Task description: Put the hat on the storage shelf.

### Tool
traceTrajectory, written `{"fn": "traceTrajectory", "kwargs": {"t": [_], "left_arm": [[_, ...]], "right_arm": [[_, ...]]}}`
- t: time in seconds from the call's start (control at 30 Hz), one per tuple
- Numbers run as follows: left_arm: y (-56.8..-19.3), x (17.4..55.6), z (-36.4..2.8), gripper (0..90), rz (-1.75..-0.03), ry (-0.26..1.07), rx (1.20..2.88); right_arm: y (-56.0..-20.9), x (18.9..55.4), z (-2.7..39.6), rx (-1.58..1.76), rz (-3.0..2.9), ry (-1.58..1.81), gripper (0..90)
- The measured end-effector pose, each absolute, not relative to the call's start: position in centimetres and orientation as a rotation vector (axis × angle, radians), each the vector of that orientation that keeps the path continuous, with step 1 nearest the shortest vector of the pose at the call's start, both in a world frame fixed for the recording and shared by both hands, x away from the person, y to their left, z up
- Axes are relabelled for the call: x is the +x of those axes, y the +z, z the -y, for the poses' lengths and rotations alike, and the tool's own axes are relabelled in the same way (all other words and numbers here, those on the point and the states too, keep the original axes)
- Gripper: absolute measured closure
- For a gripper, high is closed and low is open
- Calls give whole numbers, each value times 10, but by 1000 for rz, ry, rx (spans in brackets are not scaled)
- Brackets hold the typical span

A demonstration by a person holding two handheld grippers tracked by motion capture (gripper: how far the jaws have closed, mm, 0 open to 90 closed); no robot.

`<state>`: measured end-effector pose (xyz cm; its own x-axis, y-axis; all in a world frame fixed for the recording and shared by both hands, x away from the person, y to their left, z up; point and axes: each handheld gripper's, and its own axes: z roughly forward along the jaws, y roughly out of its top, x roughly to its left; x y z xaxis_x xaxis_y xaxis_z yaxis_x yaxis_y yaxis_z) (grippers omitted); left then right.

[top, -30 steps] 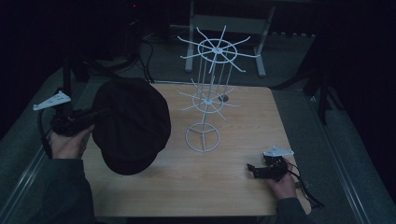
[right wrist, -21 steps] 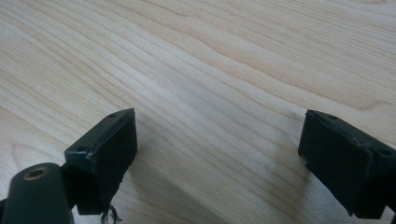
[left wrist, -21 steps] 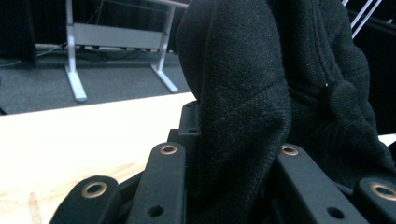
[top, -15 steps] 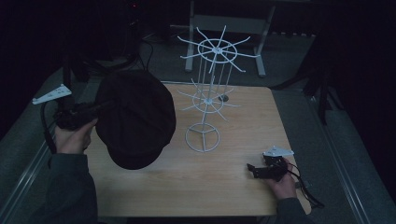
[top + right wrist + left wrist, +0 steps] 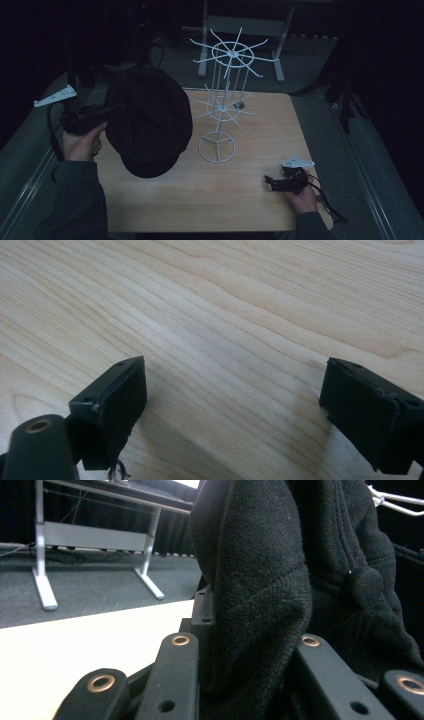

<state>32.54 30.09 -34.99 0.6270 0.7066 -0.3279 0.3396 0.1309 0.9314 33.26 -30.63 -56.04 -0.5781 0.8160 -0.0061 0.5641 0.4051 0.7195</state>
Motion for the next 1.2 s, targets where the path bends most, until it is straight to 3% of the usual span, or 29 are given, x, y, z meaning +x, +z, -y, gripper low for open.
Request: {"fn": "traceTrajectory", "kwargs": {"t": [1.2], "left_arm": [[-328, 331, -291, 752, -856, 313, 1434]], "right_arm": [[-560, 333, 306, 1192, -2309, 976, 114]]}}
